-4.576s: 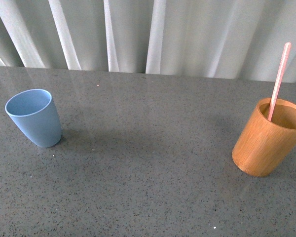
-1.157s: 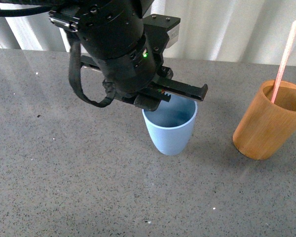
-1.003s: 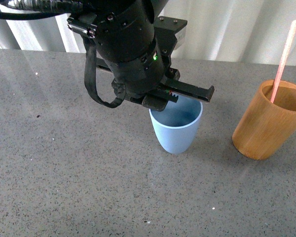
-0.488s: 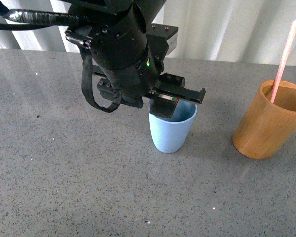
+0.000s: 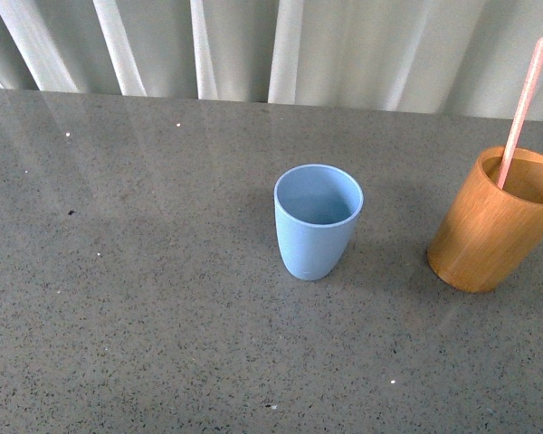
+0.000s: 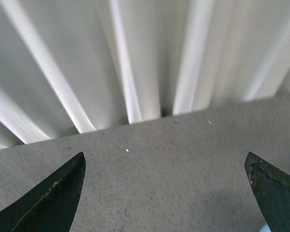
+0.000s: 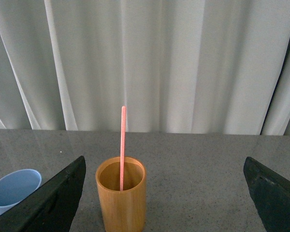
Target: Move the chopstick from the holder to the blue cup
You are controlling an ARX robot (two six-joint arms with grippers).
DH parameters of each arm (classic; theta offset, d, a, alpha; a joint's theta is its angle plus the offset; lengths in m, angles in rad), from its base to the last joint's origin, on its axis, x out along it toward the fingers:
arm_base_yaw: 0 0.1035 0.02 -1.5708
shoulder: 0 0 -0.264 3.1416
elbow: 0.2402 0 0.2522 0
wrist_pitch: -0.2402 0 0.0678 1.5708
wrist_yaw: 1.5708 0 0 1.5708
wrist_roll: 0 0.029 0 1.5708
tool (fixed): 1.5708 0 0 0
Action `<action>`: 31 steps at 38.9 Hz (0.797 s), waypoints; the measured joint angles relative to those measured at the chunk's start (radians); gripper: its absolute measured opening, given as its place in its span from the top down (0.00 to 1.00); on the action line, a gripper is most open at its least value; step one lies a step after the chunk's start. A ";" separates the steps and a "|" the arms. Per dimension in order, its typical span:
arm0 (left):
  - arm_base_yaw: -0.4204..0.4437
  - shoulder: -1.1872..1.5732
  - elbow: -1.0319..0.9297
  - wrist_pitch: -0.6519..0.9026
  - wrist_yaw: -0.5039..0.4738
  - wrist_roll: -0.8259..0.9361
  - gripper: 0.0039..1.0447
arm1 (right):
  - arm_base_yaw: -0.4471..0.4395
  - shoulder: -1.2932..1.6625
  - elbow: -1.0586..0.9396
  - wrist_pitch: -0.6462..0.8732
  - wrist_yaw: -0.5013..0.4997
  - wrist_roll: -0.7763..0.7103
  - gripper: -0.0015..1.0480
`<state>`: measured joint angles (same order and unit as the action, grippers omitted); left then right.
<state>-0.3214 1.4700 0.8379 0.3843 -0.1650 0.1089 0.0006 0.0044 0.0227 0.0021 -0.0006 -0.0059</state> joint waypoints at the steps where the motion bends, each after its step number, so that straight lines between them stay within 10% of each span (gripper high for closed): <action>1: 0.027 -0.049 -0.051 0.052 0.000 -0.027 0.06 | 0.000 0.000 0.000 0.000 0.000 0.000 0.10; 14: 0.156 -0.208 -0.251 0.084 -0.007 -0.198 0.07 | 0.000 0.000 0.000 0.000 -0.001 0.000 0.10; 19: 0.178 -0.253 -0.418 0.404 0.037 -0.135 0.35 | 0.000 0.000 0.000 0.000 0.001 0.000 0.10; 31: 0.233 -0.422 -0.608 0.425 0.084 -0.117 0.86 | 0.000 0.000 0.000 0.000 0.000 0.000 0.10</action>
<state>-0.0879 1.0485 0.2302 0.8089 -0.0807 -0.0086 0.0006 0.0044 0.0227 0.0021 -0.0002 -0.0055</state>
